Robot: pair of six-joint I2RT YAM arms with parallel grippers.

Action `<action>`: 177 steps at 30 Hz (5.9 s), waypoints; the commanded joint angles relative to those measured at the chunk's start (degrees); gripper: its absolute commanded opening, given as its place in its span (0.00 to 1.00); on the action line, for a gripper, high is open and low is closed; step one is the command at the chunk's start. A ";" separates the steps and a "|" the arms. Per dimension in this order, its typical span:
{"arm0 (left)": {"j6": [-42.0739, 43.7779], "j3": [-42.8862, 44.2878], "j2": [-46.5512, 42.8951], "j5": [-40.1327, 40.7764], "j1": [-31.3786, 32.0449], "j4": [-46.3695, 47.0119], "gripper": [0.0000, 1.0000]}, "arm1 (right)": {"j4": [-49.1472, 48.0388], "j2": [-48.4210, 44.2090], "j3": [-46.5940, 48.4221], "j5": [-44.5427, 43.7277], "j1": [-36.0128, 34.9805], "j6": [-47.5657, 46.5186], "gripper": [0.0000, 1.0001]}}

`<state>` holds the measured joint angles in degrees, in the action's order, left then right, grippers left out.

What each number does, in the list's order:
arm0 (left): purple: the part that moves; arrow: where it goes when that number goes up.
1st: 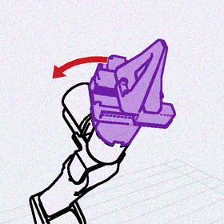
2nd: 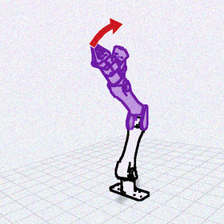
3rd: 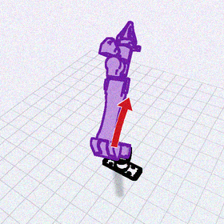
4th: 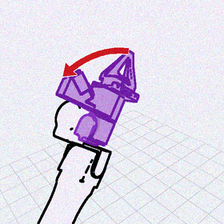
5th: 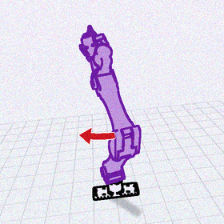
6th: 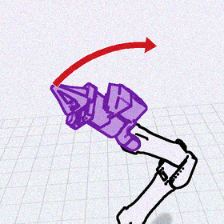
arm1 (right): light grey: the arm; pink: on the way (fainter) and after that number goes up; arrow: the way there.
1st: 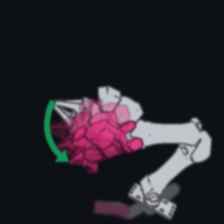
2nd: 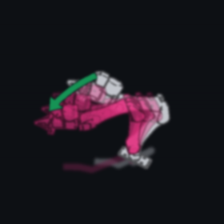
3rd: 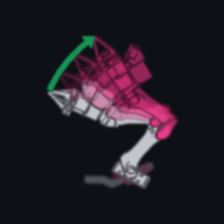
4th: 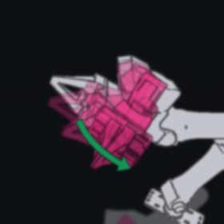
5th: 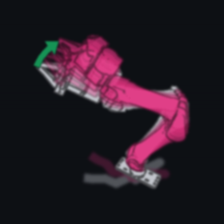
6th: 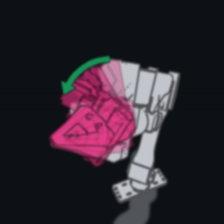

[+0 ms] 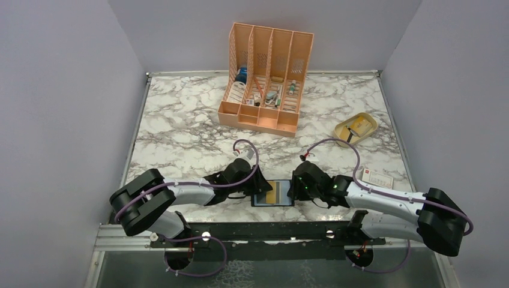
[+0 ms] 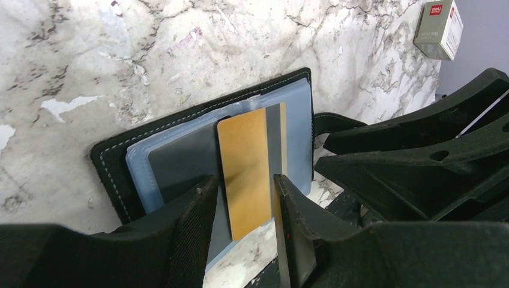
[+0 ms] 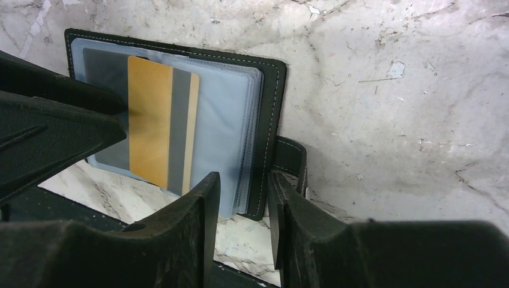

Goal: Put the credit cards into the card holder
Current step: Insert the credit card into the card holder, then close the card holder at the center of the board.

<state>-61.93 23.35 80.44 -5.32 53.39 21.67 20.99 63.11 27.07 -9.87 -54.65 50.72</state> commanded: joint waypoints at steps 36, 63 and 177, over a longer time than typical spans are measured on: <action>-1.51 7.21 8.93 -5.43 3.86 3.29 0.38 | -7.06 4.38 -1.33 2.52 -0.07 1.28 0.26; 6.06 9.53 2.66 2.22 4.01 -10.23 0.40 | -1.35 -1.55 -1.86 -0.13 -0.10 1.99 0.20; 2.54 -0.70 -1.55 -17.89 -11.02 -0.57 0.56 | 2.80 2.54 -0.83 -7.52 -0.09 2.38 0.11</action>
<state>-56.27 23.92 79.42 -19.77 42.41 16.43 28.58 64.03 28.38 -16.43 -54.65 52.18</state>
